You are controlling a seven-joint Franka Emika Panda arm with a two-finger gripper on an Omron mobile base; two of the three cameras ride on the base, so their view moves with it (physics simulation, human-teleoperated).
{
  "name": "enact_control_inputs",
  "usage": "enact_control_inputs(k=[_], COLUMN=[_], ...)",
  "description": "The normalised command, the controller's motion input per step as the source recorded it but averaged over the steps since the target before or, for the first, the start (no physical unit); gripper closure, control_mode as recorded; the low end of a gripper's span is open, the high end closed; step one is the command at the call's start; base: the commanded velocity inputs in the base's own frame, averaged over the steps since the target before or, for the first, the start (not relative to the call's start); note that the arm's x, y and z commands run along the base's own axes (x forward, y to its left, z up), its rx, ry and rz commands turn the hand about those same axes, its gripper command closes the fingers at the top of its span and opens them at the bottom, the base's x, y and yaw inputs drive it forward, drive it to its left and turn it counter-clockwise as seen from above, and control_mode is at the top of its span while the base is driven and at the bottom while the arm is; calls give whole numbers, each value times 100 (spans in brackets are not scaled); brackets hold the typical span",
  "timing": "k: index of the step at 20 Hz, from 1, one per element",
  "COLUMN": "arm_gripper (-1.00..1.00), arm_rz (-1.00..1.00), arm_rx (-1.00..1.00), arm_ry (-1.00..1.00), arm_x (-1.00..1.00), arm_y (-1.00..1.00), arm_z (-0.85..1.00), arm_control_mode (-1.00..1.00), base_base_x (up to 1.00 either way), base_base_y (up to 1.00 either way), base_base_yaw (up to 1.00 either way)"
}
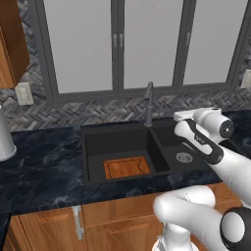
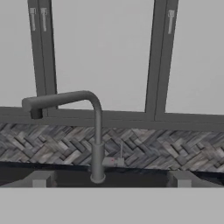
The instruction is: Turn on the sink faucet with hot water and rinse the cutting board for ten seconds, then turn off the faucet. Push the cutting board to reach the water if necessary.
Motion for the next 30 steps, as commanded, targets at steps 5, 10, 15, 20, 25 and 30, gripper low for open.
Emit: enact_control_inputs(k=[5,10,15,20,25,30], arm_gripper=[-100,-100,-100,-100,-100,-100], arm_rz=[0,0,0,0,0,0], arm_rx=[0,0,0,0,0,0], arm_ry=[1,0,0,0,0,0], arm_x=[19,24,25,20,20,22], arm_y=[0,0,-6,-8,-5,-1], arm_z=[-27,-24,-14,-12,-14,-14], arm_control_mode=[-100,-100,-100,-100,-100,-100], base_base_x=[0,0,0,0,0,0], base_base_y=[0,0,0,0,0,0], base_base_yaw=[0,0,0,0,0,0])
